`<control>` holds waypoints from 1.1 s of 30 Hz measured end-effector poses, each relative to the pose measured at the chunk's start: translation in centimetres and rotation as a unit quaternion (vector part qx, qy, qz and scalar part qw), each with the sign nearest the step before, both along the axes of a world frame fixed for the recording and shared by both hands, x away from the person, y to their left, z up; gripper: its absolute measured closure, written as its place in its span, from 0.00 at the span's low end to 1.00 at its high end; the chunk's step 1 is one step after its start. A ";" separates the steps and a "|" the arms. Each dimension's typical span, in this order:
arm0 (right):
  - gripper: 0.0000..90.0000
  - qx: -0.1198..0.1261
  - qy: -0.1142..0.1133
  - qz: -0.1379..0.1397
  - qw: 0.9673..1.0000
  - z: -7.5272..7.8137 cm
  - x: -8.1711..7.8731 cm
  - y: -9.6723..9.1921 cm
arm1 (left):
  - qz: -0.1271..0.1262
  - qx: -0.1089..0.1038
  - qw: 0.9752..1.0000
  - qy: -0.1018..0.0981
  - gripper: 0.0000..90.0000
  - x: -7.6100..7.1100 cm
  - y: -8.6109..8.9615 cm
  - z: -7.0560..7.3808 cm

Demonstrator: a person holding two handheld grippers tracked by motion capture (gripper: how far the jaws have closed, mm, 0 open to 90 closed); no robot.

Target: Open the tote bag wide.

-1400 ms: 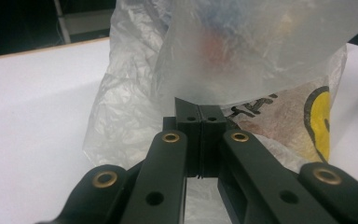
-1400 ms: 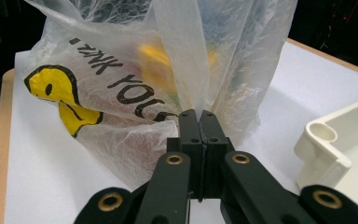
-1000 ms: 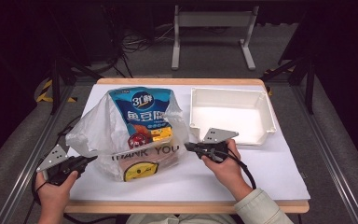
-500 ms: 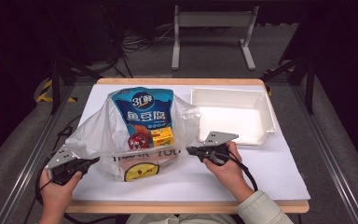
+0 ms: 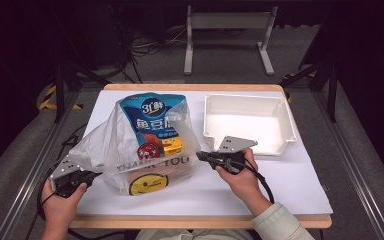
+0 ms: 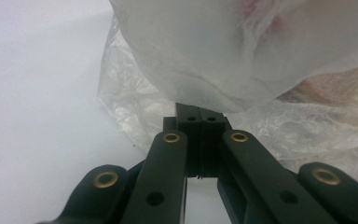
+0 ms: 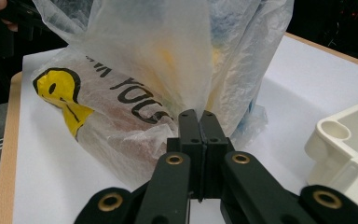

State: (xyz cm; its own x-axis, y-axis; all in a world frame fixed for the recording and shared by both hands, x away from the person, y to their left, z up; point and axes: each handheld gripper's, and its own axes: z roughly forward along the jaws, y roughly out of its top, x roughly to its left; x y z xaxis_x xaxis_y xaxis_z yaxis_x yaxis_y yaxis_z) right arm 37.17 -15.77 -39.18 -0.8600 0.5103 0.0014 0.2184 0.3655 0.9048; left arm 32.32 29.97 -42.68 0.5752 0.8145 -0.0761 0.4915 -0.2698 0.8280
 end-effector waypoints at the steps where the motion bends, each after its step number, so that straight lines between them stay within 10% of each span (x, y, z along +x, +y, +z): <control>1: 1.00 0.000 0.001 0.000 1.000 -0.1 0.1 0.1 | 0.002 0.000 1.000 0.005 1.00 0.1 0.0 -0.1; 9: 1.00 0.002 0.000 0.004 1.000 -0.2 0.2 0.6 | 0.030 -0.008 0.999 0.023 1.00 0.6 0.9 -0.7; 13: 1.00 0.000 -0.004 0.004 1.000 -0.1 0.0 0.6 | 0.033 -0.011 0.999 -0.001 1.00 0.2 0.8 -0.2; 15: 1.00 0.004 -0.007 0.003 1.000 0.1 -0.1 0.5 | 0.024 -0.038 0.997 -0.056 1.00 -0.5 0.9 0.9; 19: 1.00 0.009 -0.012 0.004 1.000 0.6 -0.3 0.5 | 0.022 -0.054 0.994 -0.093 0.98 -1.6 0.8 2.2; 22: 1.00 0.014 -0.016 0.005 1.000 1.0 -0.6 0.2 | 0.007 -0.075 0.992 -0.105 0.80 -2.2 0.8 2.9; 27: 0.60 0.038 -0.025 0.015 0.999 2.2 -1.0 -0.1 | 0.001 -0.095 0.989 -0.112 0.35 -2.6 0.8 3.5; 33: 0.52 0.052 -0.053 0.006 0.997 3.6 -1.0 0.3 | 0.017 -0.095 0.988 -0.121 0.23 -2.0 0.7 4.2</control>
